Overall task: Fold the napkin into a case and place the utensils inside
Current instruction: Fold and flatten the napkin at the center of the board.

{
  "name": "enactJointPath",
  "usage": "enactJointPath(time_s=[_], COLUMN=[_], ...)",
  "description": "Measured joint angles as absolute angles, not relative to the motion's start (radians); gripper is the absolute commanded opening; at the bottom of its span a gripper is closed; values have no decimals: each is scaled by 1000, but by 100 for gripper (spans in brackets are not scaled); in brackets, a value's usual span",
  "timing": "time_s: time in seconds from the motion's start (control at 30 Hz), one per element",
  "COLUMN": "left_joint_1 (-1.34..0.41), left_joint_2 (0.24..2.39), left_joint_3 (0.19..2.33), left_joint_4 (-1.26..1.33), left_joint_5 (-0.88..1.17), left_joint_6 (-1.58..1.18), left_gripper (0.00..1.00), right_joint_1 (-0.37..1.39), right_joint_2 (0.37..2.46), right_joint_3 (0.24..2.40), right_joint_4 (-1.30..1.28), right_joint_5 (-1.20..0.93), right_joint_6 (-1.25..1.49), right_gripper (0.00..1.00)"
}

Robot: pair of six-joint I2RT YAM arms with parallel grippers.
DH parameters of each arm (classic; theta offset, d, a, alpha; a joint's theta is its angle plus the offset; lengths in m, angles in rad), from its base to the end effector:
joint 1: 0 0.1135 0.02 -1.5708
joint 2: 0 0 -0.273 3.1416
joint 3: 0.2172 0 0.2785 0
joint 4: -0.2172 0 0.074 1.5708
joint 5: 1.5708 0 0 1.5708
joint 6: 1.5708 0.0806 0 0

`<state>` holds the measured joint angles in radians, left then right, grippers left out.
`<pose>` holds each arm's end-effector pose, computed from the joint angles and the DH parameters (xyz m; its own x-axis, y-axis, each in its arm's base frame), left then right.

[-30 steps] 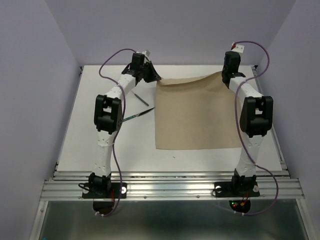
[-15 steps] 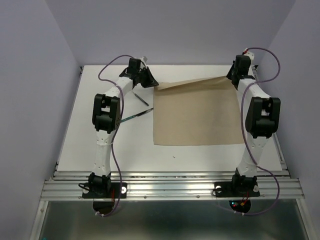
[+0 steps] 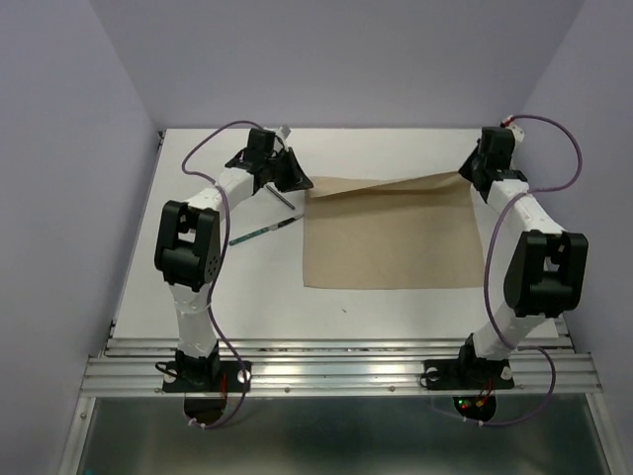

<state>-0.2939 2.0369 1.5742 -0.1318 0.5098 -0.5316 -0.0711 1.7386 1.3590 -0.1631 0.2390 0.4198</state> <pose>0.4982 -0.1919 0.2088 -0.7864 -0.2242 -0.5756 0.2798 0.7014 -0.6556 0.4683 -0.0525 0.2590 -0.3599 0.4226 -0.8318 0.4576 0.8569 0.2374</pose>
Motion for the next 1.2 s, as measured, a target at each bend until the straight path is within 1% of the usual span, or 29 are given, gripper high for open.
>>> enactJointPath(time_s=[0.2, 0.4, 0.63, 0.8, 1.2], left_joint_1=[-321, -359, -418, -431, -430], left_joint_2=[1884, 1782, 1671, 1610, 1538], left_joint_3=[1394, 1206, 1026, 940, 842], left_joint_4=[-99, -79, -47, -18, 25], left_joint_5=[487, 469, 453, 450, 440], left_joint_6=[-531, -533, -544, -551, -560], left_gripper=[0, 0, 0, 0, 0], right_joint_1=[-72, -72, -73, -73, -73], right_joint_2=[1568, 1403, 1224, 1123, 1046], right_joint_3=[1159, 951, 799, 727, 656], right_joint_4=[-217, -280, -344, -364, -415], right_joint_5=[260, 263, 260, 245, 226], right_joint_6=[476, 530, 574, 595, 608], right_gripper=[1, 1, 1, 1, 1])
